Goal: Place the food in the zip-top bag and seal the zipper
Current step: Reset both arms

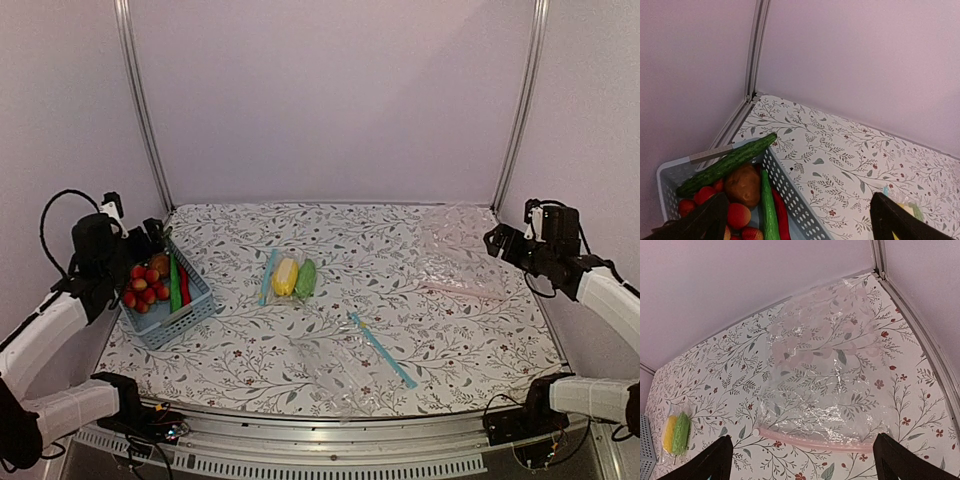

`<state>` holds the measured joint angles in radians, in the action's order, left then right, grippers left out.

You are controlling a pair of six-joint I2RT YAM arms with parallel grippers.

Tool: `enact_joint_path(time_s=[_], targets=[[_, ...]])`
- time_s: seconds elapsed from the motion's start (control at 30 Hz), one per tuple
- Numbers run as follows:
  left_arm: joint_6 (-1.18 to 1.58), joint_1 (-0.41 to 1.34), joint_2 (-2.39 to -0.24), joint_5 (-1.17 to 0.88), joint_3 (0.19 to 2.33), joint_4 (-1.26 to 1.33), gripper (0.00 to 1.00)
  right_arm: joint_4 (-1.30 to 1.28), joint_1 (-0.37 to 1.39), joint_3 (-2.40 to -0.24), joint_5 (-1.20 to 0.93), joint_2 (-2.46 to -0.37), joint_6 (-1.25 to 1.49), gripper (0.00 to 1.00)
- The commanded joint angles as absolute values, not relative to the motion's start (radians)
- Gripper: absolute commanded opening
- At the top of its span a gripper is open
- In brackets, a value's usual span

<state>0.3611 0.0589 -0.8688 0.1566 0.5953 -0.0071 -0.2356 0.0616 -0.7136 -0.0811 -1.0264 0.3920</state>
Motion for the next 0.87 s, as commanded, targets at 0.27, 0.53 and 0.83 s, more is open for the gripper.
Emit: enact_joint_path(time_s=[0.27, 0.53, 0.83], targets=[[0.134, 0.053, -0.880, 0.307, 0.328, 0.516, 1.00, 0.293, 0.023, -0.381, 0.121, -0.915, 0.227, 0.99], [0.161, 0.054, -0.937, 0.335, 0.241, 0.653, 1.00, 0.314, 0.023, -0.332, 0.149, -0.866, 0.208, 0.99], [0.171, 0.054, -0.983, 0.337, 0.237, 0.679, 0.99, 0.314, 0.025, -0.328, 0.145, -0.862, 0.212, 0.99]])
